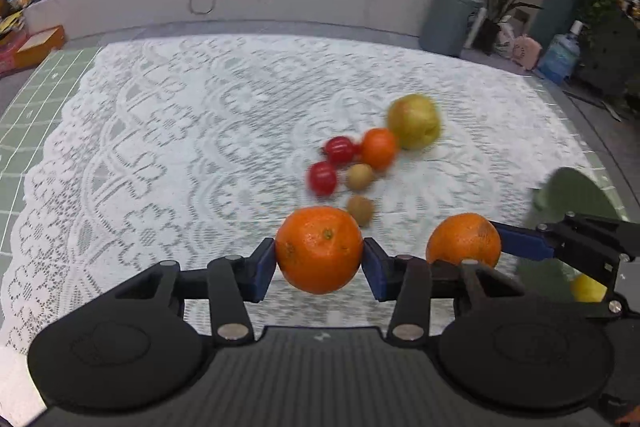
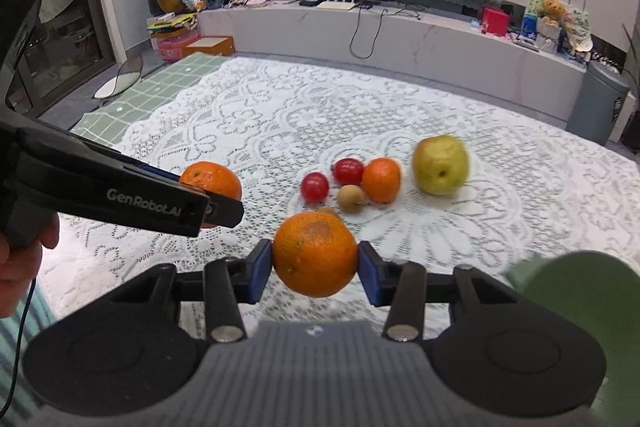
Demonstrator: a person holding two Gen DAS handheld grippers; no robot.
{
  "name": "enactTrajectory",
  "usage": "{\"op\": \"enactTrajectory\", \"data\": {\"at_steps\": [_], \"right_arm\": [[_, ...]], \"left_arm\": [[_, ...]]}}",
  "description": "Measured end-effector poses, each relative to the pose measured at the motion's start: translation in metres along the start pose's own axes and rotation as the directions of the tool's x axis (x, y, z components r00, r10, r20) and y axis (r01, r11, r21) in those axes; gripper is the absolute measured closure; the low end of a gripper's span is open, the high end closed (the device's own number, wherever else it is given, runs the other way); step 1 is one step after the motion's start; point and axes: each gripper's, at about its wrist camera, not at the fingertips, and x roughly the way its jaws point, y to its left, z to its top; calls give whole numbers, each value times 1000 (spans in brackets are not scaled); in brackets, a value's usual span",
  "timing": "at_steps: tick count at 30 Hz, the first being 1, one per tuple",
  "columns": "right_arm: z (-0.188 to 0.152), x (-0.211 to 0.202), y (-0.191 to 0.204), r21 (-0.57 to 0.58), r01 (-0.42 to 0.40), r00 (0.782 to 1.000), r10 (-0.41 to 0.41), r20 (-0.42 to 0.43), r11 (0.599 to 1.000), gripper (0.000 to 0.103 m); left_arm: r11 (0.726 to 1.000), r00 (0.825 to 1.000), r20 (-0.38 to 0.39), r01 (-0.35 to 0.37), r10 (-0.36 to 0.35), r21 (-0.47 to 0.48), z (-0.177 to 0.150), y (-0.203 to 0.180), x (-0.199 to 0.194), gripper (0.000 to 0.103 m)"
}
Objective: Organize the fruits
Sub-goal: 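Carry both oranges over the green colander with both tools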
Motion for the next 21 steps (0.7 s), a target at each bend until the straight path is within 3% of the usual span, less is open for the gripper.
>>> {"op": "enactTrajectory", "data": {"at_steps": [5, 10, 17, 21], "right_arm": [[-6, -37, -19, 18, 40, 999, -41, 32, 999, 59], [-17, -69, -43, 37, 108, 993, -109, 42, 993, 59], [-36, -103, -78, 11, 225, 974, -225, 6, 974, 59], [-48, -112, -101, 9, 269, 962, -269, -48, 963, 59]], "left_arm": [[994, 997, 28, 62, -65, 86, 3, -42, -20, 51], [971, 990, 28, 131, -140, 201, 8, -91, -30, 51], [913, 976, -10, 208, -218, 350, 10, -158, -20, 51], [861, 967, -68, 249, -245, 443, 9, -195, -7, 51]]}}
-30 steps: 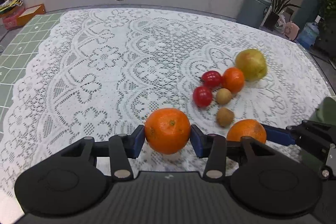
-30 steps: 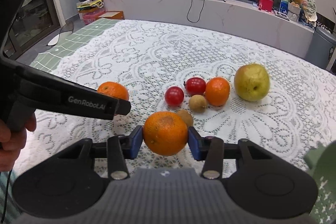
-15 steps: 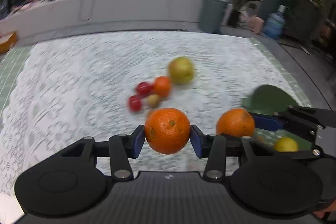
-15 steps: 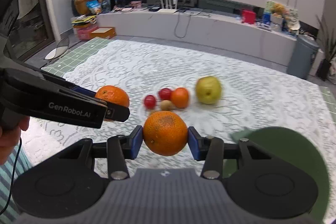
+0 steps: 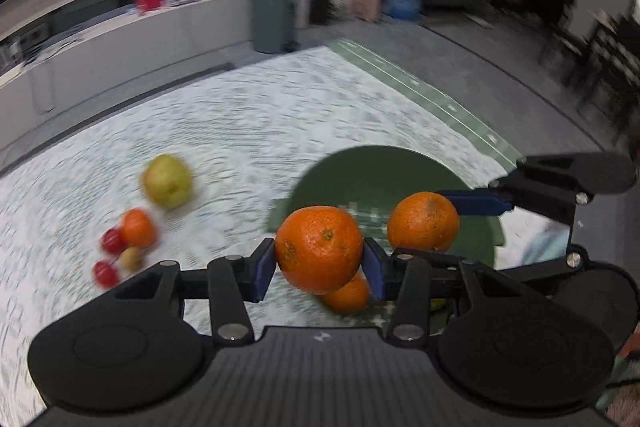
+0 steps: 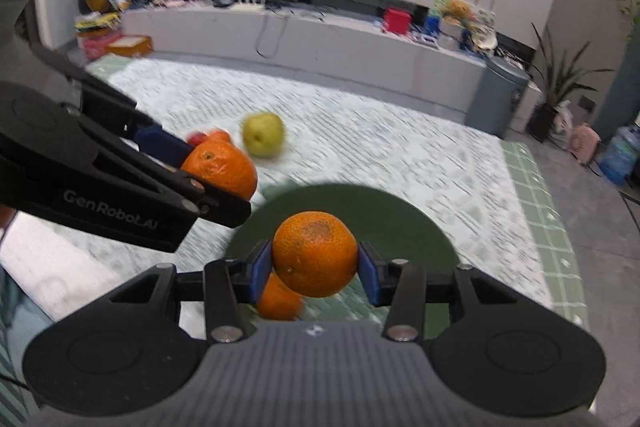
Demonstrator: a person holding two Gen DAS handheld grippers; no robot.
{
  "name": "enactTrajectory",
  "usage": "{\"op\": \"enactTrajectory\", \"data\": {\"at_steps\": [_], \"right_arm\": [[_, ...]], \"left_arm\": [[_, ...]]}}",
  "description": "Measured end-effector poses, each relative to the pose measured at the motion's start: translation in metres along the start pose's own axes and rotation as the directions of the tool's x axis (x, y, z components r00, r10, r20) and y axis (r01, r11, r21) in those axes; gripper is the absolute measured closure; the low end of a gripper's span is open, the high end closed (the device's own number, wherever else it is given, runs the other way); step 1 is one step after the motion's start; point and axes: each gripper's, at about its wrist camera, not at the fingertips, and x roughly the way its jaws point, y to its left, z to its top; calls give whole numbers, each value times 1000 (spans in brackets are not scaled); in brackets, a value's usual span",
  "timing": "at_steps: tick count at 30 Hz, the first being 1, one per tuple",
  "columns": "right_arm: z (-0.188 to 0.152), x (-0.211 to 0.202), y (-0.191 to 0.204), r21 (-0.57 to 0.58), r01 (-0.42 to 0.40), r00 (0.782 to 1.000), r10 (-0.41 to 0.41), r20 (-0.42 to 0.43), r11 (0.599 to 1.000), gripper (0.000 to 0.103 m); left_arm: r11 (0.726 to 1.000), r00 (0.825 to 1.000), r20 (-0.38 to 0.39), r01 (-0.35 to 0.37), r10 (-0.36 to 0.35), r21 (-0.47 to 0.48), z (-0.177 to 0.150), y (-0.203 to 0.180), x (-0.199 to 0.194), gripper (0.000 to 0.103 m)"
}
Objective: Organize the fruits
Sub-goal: 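Carry both oranges over the green colander with both tools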
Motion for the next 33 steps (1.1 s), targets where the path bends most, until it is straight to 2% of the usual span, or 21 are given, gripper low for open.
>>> {"op": "enactTrajectory", "data": {"at_steps": [6, 15, 33], "right_arm": [[-9, 12, -24, -29, 17, 995, -20, -101, 999, 60], [-5, 44, -34, -108, -25, 979, 2, -202, 994, 60], [1, 87, -40, -137, -84, 954, 40, -298, 987, 60]], "left_arm": [[994, 995, -92, 36, -26, 101, 12, -24, 36, 51], [993, 980, -197, 24, -1, 112, 18, -25, 76, 51], [989, 958, -282, -12, 53, 145, 23, -21, 119, 51]]}}
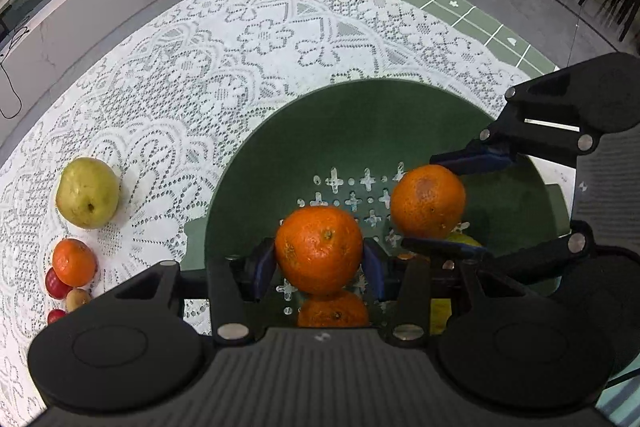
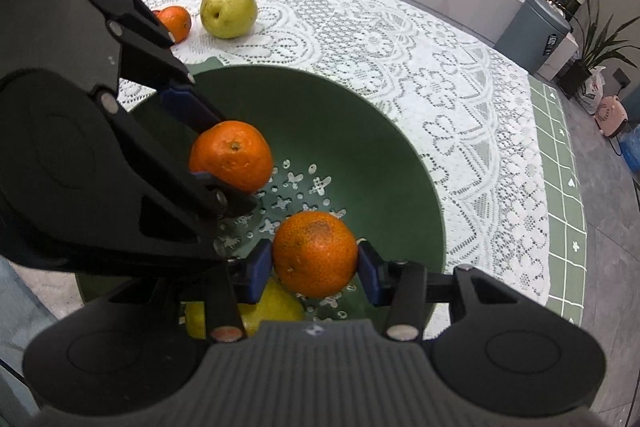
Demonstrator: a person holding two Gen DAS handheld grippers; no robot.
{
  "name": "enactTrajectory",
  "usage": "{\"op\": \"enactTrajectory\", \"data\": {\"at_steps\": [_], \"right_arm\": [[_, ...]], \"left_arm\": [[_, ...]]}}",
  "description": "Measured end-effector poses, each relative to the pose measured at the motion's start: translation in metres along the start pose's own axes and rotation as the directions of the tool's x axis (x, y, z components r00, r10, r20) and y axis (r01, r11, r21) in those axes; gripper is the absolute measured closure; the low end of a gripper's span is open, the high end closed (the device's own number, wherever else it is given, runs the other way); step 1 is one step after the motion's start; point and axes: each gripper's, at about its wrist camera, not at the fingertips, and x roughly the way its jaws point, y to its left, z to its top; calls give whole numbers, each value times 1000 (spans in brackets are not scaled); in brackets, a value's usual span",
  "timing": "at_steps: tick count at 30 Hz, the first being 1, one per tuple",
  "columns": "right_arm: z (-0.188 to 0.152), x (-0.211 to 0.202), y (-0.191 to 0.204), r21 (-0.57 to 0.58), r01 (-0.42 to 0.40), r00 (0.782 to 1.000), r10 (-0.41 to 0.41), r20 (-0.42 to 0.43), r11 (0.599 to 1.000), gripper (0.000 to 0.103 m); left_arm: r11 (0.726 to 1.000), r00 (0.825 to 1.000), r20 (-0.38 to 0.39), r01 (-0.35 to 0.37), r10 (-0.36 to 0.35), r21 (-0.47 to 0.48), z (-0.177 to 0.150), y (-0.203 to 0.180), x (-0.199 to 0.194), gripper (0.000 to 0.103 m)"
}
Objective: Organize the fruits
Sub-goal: 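Carry both oranges over the green colander with both tools, then open both tools to drop the oranges into the colander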
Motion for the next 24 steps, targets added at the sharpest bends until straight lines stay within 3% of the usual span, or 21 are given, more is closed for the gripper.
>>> {"op": "enactTrajectory", "data": {"at_steps": [9, 24], "right_arm": [[3, 8, 0, -2, -5, 1000, 5, -28, 1000, 59], [6, 10, -2, 11, -5, 999, 5, -47, 1000, 58]], "left_arm": [[999, 999, -37, -34, 35, 7, 1, 2, 13, 51], [1000, 999, -38, -25, 25, 8, 3, 2, 14, 49]]}}
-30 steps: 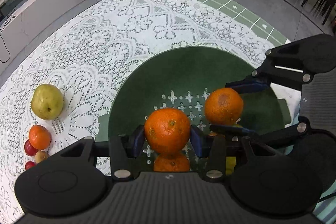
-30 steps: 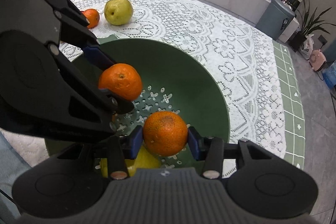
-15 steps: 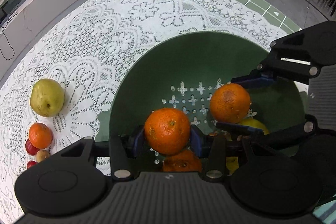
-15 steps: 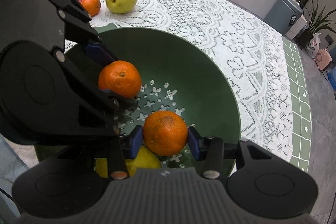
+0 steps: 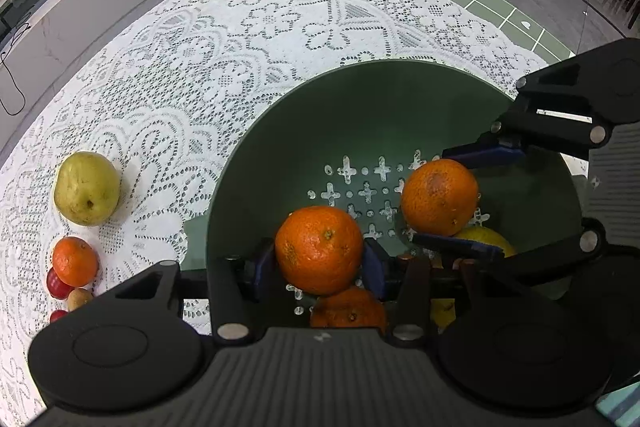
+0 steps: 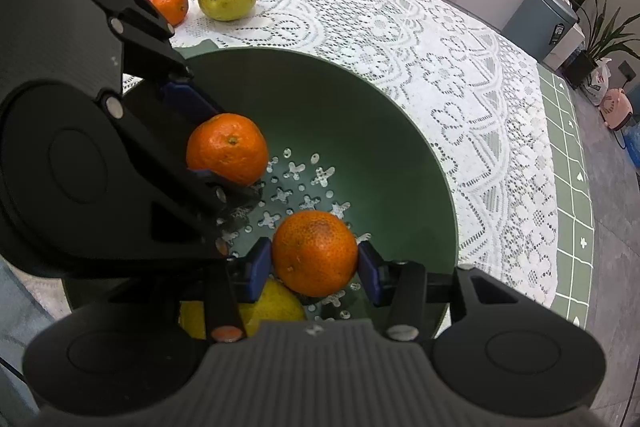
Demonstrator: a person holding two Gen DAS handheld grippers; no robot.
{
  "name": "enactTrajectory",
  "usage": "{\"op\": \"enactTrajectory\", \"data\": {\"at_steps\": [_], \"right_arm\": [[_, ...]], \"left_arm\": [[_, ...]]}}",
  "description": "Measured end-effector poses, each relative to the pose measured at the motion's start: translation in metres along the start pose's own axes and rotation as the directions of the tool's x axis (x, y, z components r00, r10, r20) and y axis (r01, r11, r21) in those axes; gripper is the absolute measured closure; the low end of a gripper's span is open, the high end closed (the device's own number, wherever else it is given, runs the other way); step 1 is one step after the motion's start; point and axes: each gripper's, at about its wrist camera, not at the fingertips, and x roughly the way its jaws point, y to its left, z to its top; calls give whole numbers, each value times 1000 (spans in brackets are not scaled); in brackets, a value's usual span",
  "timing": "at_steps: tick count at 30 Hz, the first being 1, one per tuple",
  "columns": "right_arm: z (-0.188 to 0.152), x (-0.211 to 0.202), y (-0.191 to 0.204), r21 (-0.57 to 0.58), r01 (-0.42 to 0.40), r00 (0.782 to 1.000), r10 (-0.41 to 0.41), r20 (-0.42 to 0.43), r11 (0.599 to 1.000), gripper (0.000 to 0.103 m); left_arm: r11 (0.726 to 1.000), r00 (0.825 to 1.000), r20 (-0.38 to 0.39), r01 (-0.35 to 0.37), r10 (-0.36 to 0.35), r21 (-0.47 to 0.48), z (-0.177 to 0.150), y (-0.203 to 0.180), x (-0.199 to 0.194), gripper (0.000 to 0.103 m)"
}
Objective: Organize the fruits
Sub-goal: 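Open both tools to drop the oranges into the colander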
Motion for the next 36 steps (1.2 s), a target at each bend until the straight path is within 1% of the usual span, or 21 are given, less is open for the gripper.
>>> {"op": "enactTrajectory", "data": {"at_steps": [3, 8, 10, 11, 13, 18, 19, 22, 23, 25, 29, 36], "right_arm": [[1, -1, -1, 8, -3, 1000, 3, 1, 1000, 58], [1, -4, -2, 11, 8, 1000, -8, 2, 1000, 52], [1, -5, -2, 13, 14, 1000, -14, 0, 1000, 49], [2, -6, -3, 14, 16, 1000, -16, 0, 1000, 45], [2, -8, -5, 20, 16, 1000, -16, 2, 1000, 42], [0, -18, -3, 25, 12, 1000, -12, 16, 1000, 37], [1, -20, -2, 24, 15, 1000, -15, 20, 1000, 35], [0, -29, 1, 24, 26, 999, -27, 38, 999, 34], [0, -32, 1, 27, 31, 998, -32, 47, 999, 32], [0, -39, 1, 40, 41, 997, -44, 70, 998, 30], [-2, -52, 4, 87, 45, 992, -55, 117, 995, 30], [-7, -69, 10, 199, 40, 973, -84, 215, 979, 30]], "left_arm": [[1000, 1000, -2, 6, -6, -11, 0, 2, -1, 48], [1000, 1000, -9, 6, -6, -21, -1, 3, -3, 47], [1000, 1000, -9, 2, -3, -28, -1, 3, -5, 45], [1000, 1000, -3, 2, -2, -30, -2, 4, -7, 45], [999, 1000, 8, -1, 1, -34, -2, 4, -12, 44], [999, 999, 39, -8, 10, -40, -1, 5, -25, 40], [999, 999, 47, -10, 11, -40, -1, 5, -28, 40], [999, 997, 76, -15, 19, -48, -3, 5, -39, 39], [998, 996, 89, -17, 22, -55, -4, 5, -43, 39], [997, 993, 116, -23, 31, -73, -7, 7, -51, 39], [993, 983, 177, -27, 47, -111, -15, 12, -70, 39], [980, 956, 278, -43, 96, -192, -34, 27, -100, 39]]}}
